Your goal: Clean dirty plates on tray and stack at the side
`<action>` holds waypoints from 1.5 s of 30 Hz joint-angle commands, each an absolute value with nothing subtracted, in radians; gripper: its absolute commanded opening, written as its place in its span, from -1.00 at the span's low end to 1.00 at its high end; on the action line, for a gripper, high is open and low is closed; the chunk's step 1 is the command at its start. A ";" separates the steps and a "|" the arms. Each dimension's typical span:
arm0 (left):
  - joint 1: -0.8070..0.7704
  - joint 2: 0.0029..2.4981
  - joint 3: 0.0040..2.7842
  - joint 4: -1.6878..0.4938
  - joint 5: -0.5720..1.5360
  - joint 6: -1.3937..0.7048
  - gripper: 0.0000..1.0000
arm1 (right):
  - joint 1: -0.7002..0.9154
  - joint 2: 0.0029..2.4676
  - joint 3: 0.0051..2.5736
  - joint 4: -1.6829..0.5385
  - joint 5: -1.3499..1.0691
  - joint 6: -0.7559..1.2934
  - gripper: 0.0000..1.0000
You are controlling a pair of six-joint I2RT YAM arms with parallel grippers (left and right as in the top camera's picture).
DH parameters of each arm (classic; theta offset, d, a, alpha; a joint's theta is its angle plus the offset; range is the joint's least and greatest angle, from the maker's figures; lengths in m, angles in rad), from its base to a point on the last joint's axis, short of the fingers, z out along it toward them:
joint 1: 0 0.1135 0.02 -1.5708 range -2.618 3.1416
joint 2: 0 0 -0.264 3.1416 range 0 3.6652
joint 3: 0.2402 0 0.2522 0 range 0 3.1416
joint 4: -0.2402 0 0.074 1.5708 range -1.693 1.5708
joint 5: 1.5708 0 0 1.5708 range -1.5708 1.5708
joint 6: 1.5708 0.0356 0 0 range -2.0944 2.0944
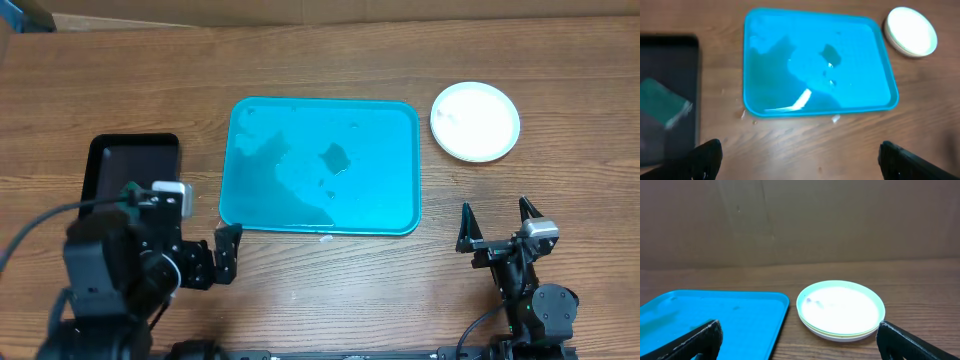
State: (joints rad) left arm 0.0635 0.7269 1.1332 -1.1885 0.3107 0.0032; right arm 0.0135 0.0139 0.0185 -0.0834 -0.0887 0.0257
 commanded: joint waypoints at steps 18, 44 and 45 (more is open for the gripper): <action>0.039 0.210 0.334 -0.322 0.329 0.030 1.00 | 0.010 0.003 0.008 -0.080 -0.080 0.025 1.00; 0.039 0.003 0.004 0.041 -0.041 -0.186 1.00 | 0.010 0.003 0.008 -0.080 -0.080 0.025 1.00; 0.039 0.003 0.004 0.014 -0.060 -0.180 0.99 | 0.010 0.003 0.008 -0.080 -0.080 0.025 1.00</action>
